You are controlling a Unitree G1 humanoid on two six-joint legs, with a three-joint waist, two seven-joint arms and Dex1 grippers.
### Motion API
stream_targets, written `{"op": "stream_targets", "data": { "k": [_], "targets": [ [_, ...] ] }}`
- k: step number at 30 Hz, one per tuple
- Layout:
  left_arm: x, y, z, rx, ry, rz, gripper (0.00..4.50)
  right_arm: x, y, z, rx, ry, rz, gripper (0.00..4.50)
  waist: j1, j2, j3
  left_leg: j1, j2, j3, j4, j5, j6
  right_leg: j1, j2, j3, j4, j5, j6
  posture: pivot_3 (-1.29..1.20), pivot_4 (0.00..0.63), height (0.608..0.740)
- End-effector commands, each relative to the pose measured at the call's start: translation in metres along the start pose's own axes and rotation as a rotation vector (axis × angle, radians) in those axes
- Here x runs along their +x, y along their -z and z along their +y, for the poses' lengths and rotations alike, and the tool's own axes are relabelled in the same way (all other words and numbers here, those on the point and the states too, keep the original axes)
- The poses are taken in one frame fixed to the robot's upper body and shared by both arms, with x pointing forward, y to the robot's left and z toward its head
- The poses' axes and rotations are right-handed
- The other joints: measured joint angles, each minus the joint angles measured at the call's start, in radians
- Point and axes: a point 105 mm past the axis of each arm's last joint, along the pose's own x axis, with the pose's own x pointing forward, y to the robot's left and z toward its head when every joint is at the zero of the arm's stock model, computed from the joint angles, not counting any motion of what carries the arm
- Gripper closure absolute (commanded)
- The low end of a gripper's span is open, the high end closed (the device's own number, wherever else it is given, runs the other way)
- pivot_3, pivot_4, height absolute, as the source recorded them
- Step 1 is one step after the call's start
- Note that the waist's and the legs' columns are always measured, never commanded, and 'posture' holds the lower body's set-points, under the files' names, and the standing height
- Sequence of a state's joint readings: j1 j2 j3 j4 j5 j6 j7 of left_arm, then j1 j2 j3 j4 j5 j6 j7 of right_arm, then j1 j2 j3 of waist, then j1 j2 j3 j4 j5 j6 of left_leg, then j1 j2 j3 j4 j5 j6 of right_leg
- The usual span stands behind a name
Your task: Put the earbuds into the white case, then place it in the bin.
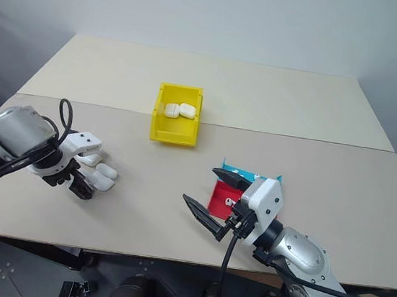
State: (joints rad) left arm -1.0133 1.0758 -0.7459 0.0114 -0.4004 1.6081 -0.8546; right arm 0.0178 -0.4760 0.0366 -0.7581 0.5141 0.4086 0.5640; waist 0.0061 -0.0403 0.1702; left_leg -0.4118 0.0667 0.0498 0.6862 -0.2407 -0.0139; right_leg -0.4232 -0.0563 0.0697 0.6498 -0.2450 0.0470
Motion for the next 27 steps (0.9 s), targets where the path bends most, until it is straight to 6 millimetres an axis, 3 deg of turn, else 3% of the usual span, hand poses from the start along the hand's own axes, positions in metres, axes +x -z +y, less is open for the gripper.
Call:
{"op": "stream_targets", "data": {
  "k": [1,3,9,15,22,27],
  "targets": [
    [-0.004,-0.003,0.002,0.009,-0.021,-0.031,0.04,0.001,-0.016,0.006,-0.045,-0.017,-0.068,0.0,0.0,0.0,0.0,0.0,0.0,0.0,0.0,0.0,0.0,0.0,0.0,0.0,0.0,0.0,0.0,0.0,0.15,0.74],
    [-0.003,-0.002,0.002,0.011,-0.027,-0.027,0.21,0.001,-0.016,0.006,-0.045,-0.016,-0.069,0.0,0.0,0.0,0.0,0.001,0.0,0.0,0.0,0.0,0.0,0.001,0.0,0.0,0.0,0.0,0.0,0.0,0.15,0.74],
    [-0.001,0.0,-0.001,0.026,-0.018,-0.035,1.7,0.001,-0.015,0.007,-0.044,-0.016,-0.069,0.0,0.001,0.0,0.0,0.001,0.0,0.0,0.0,0.0,0.0,0.001,0.0,0.0,0.0,0.0,0.0,0.0,0.15,0.74],
    [-0.01,0.008,0.009,-0.008,-0.047,-0.07,1.7,0.001,-0.013,0.006,-0.041,-0.017,-0.067,0.0,0.0,0.0,0.0,0.001,0.0,0.0,0.0,0.0,0.0,0.001,0.0,0.0,0.0,0.0,0.0,0.0,0.15,0.74],
    [-0.048,0.036,0.031,-0.059,-0.06,-0.171,1.7,-0.002,-0.011,0.002,-0.037,-0.023,-0.058,0.0,-0.02,0.0,0.0,0.0,0.001,0.0,0.0,0.0,0.0,-0.001,0.0,0.0,0.0,0.0,0.0,0.0,0.15,0.74],
    [-0.087,0.01,0.028,0.05,-0.052,-0.568,1.7,-0.001,-0.015,-0.008,-0.06,-0.041,-0.054,0.0,-0.007,0.0,0.0,0.0,0.0,0.001,0.0,0.0,0.0,0.0,-0.001,-0.001,0.0,0.0,0.0,0.0,0.15,0.74]
  ]
}}
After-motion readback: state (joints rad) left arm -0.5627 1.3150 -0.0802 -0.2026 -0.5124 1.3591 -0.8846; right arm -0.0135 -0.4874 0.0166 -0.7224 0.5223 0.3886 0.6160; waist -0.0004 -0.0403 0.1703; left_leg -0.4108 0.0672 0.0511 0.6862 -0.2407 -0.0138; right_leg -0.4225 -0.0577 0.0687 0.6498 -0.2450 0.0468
